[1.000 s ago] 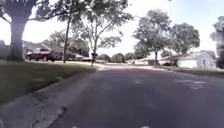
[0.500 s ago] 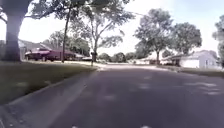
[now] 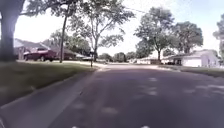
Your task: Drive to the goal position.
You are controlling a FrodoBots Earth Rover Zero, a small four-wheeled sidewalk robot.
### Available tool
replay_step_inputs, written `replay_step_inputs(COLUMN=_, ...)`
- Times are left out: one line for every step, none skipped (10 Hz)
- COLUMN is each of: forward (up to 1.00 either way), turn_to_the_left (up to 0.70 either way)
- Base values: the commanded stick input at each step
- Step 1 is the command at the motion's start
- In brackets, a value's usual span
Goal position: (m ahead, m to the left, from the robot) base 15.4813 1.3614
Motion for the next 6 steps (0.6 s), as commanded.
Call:
replay_step_inputs(forward=1.00, turn_to_the_left=0.00)
replay_step_inputs(forward=1.00, turn_to_the_left=0.00)
replay_step_inputs(forward=1.00, turn_to_the_left=0.00)
replay_step_inputs(forward=1.00, turn_to_the_left=0.00)
replay_step_inputs(forward=1.00, turn_to_the_left=-0.32)
replay_step_inputs(forward=1.00, turn_to_the_left=0.00)
